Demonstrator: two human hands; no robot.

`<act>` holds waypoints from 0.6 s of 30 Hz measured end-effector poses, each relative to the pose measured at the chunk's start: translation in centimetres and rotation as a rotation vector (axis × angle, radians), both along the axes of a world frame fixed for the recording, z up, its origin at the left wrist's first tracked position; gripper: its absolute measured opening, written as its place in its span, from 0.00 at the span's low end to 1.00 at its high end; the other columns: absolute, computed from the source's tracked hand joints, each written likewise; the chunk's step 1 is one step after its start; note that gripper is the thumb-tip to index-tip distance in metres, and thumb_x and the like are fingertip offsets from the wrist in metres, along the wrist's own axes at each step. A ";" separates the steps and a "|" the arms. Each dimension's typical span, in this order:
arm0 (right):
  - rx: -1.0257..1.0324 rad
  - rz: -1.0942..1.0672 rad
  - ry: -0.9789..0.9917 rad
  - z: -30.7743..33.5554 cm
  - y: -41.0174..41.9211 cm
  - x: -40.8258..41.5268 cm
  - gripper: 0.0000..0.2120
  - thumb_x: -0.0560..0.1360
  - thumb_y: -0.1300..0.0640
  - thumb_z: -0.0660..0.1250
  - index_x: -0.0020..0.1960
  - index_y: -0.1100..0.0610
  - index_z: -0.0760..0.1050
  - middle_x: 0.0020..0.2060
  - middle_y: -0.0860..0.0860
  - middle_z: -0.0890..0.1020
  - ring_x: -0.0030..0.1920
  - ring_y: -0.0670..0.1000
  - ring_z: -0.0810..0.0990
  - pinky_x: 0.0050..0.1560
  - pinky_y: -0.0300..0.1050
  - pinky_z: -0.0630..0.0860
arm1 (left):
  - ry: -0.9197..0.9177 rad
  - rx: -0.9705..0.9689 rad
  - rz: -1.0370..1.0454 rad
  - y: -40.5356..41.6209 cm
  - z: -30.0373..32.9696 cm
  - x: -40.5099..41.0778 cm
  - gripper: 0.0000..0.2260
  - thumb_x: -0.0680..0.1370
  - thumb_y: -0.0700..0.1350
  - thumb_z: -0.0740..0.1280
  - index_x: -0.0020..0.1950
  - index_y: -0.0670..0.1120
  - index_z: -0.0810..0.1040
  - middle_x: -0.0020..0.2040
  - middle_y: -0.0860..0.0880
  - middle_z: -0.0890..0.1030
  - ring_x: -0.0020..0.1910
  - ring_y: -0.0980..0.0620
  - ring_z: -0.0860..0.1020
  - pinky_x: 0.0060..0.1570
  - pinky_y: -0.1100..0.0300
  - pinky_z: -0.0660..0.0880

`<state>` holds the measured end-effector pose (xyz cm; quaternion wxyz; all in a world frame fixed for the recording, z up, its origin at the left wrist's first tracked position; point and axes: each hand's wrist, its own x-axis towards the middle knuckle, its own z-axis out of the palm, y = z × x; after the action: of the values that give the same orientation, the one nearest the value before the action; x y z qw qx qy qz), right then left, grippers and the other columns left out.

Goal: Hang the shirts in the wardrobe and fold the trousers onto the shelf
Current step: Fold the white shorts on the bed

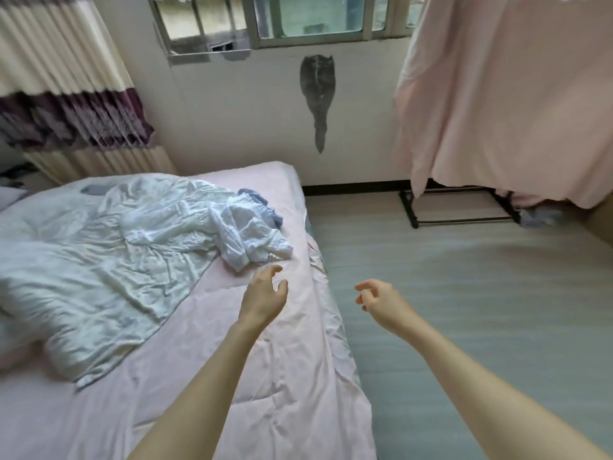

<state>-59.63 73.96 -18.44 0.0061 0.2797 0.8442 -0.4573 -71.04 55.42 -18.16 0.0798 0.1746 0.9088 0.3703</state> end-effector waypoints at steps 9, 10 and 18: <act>0.030 0.065 0.054 -3.1 11.2 -11.7 0.14 0.76 0.65 0.56 0.58 0.59 0.75 0.49 0.56 0.82 0.53 0.58 0.79 0.58 0.51 0.73 | -0.049 0.043 0.168 10.3 -6.7 -9.0 0.15 0.76 0.37 0.63 0.63 0.39 0.73 0.61 0.40 0.74 0.62 0.44 0.71 0.61 0.59 0.63; 0.039 0.100 0.053 -2.9 12.0 -14.1 0.15 0.75 0.65 0.56 0.58 0.58 0.75 0.49 0.56 0.82 0.53 0.57 0.79 0.57 0.50 0.73 | -0.064 0.051 0.184 11.4 -6.9 -10.4 0.15 0.76 0.37 0.63 0.63 0.39 0.73 0.60 0.41 0.74 0.62 0.44 0.71 0.61 0.60 0.63; 0.028 0.383 -0.025 -3.8 16.1 -30.0 0.15 0.75 0.64 0.56 0.58 0.58 0.75 0.52 0.57 0.82 0.54 0.57 0.78 0.55 0.44 0.71 | -0.158 -0.037 0.383 15.7 -7.8 -21.1 0.17 0.77 0.41 0.62 0.66 0.43 0.71 0.63 0.43 0.72 0.57 0.46 0.75 0.57 0.60 0.66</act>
<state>-89.67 90.02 -22.22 0.0996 0.1196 0.8881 -0.4325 -92.15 71.09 -25.93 0.0823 -0.0325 0.9230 0.3744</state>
